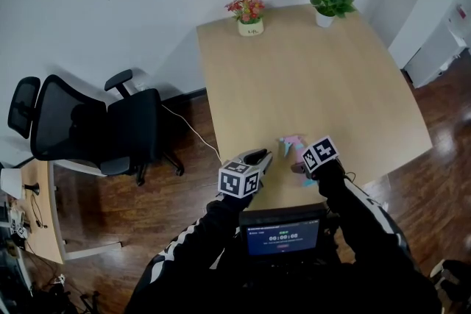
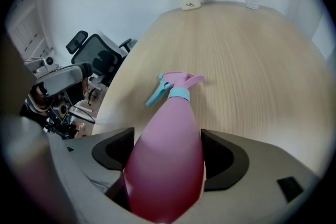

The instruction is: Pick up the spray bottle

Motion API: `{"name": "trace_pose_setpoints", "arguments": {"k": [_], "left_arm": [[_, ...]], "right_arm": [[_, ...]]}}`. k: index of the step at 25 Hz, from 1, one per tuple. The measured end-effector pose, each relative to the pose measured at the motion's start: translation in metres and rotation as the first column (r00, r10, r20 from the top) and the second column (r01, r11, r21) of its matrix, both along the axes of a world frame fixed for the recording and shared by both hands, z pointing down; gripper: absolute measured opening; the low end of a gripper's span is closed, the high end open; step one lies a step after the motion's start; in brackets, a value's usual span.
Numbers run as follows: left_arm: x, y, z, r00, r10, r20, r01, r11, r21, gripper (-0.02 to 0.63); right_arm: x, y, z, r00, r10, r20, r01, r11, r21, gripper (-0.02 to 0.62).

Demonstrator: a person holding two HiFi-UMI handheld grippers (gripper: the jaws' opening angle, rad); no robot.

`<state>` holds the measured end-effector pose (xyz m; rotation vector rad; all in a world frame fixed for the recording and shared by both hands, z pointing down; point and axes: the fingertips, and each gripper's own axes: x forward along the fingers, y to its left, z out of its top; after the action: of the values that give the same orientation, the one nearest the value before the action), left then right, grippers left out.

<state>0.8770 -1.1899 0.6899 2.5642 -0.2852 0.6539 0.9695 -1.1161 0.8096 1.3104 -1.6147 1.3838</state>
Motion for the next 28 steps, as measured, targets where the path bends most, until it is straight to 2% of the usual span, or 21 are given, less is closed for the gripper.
{"name": "trace_pose_setpoints", "arguments": {"k": [3,6,8,10,12,15,19,23,26,28], "left_arm": [[-0.004,0.0,-0.011,0.999,-0.022,-0.033,0.023,1.0,0.01,0.084],[-0.015,-0.006,-0.032,0.996,-0.045,-0.076,0.048,0.998,0.04,0.083],[-0.024,-0.01,-0.045,0.994,-0.065,-0.092,0.071,0.995,0.07,0.083],[-0.028,-0.01,-0.062,0.99,-0.076,-0.115,0.088,0.991,0.104,0.083],[-0.031,-0.006,-0.082,0.984,-0.086,-0.154,0.105,0.987,0.119,0.083],[-0.036,0.007,-0.121,0.973,-0.059,-0.224,0.1,0.979,0.176,0.083],[-0.044,0.039,-0.179,0.944,0.017,-0.33,0.086,0.952,0.293,0.081],[-0.064,0.05,-0.207,0.916,-0.023,-0.4,0.152,0.944,0.293,0.049],[-0.079,0.056,-0.215,0.908,-0.03,-0.418,0.17,0.938,0.301,0.018],[-0.086,0.063,-0.223,0.904,-0.026,-0.427,0.177,0.931,0.318,0.008]], "right_arm": [[0.005,0.003,-0.003,0.999,0.005,0.032,-0.007,0.999,0.04,0.371],[0.011,0.004,-0.02,0.996,0.053,0.068,-0.061,0.991,0.119,0.37],[0.018,0.003,-0.041,0.993,0.09,0.071,-0.103,0.972,0.212,0.368],[0.027,0.003,-0.073,0.987,0.131,0.093,-0.155,0.932,0.328,0.368],[0.034,0.007,-0.114,0.975,0.176,0.135,-0.218,0.866,0.45,0.368],[0.046,0.021,-0.179,0.965,0.217,0.146,-0.26,0.741,0.619,0.368],[0.048,0.047,-0.259,0.965,0.233,0.121,-0.235,0.563,0.793,0.368],[0.03,0.072,-0.319,0.97,0.234,0.068,-0.163,0.414,0.895,0.368],[0.017,0.09,-0.348,0.97,0.241,0.034,-0.114,0.328,0.938,0.368],[0.012,0.103,-0.361,0.969,0.249,0.004,-0.08,0.297,0.952,0.368]]}}
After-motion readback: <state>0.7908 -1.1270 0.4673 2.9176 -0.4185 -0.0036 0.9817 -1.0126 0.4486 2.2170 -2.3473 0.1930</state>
